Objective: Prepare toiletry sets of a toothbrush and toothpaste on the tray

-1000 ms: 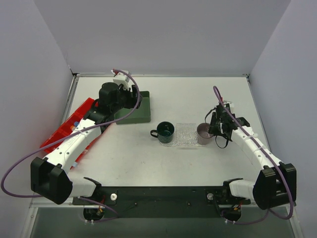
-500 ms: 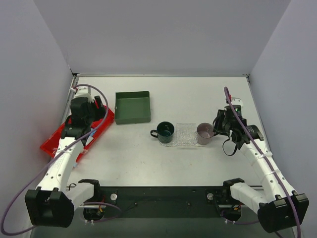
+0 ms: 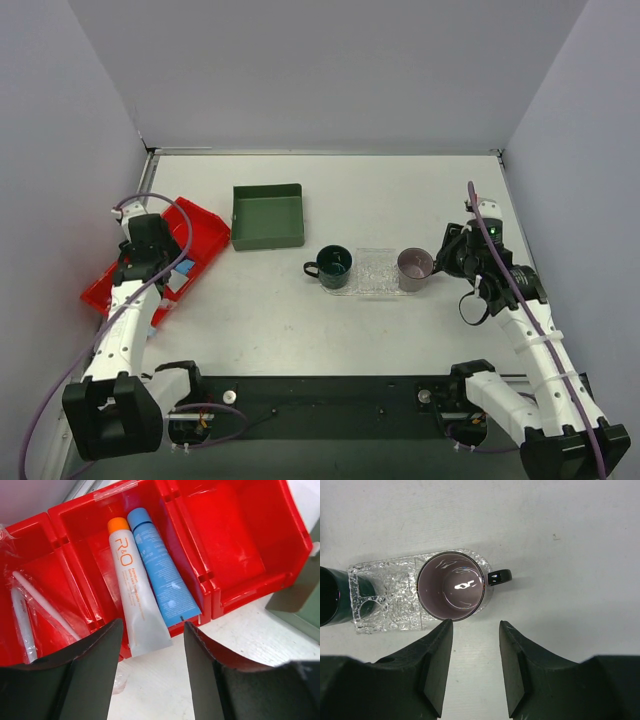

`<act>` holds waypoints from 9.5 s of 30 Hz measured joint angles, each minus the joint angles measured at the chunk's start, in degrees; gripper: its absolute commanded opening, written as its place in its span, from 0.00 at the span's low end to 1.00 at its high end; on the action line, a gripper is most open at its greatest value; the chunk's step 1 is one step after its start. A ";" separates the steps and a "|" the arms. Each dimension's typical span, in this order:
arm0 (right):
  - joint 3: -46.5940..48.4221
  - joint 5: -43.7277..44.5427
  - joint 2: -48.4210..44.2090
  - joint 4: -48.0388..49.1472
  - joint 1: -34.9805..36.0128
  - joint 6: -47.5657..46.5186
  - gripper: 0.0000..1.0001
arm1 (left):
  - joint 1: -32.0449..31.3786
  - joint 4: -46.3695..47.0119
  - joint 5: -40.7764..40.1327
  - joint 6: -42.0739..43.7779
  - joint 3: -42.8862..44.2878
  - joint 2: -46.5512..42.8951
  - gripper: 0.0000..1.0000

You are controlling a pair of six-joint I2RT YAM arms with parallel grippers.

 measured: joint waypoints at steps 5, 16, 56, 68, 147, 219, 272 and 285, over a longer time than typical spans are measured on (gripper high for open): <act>-0.02 -0.92 -0.81 -0.13 -0.68 -0.55 0.38 | 0.02 -0.07 -2.67 -0.70 0.00 4.28 0.61; -0.02 -3.26 -1.79 0.07 -1.05 -1.25 0.38 | 3.52 0.13 -1.22 -1.60 0.02 11.45 0.61; -1.33 -4.42 -1.77 1.05 -1.09 -1.22 0.38 | 5.66 0.57 4.66 -1.44 3.89 21.46 0.12; -1.36 -4.24 -1.77 1.03 -1.31 -1.22 0.38 | 5.66 0.50 5.20 -1.66 3.76 20.17 0.05; 2.78 -6.10 -5.46 5.40 20.26 12.15 0.38 | -21.75 -12.17 -5.27 -25.31 10.25 -10.95 0.00; 9.16 3.19 23.26 27.80 52.17 8.74 0.00 | -66.31 -3.06 -24.26 -47.43 2.99 -10.64 0.83; -0.48 14.49 39.56 -1.68 69.96 20.92 0.44 | -28.87 3.72 14.14 -0.26 -2.64 -12.94 0.97; -0.50 14.49 37.73 -2.89 69.72 21.68 0.11 | -28.81 4.22 16.22 1.20 -2.71 -13.16 0.97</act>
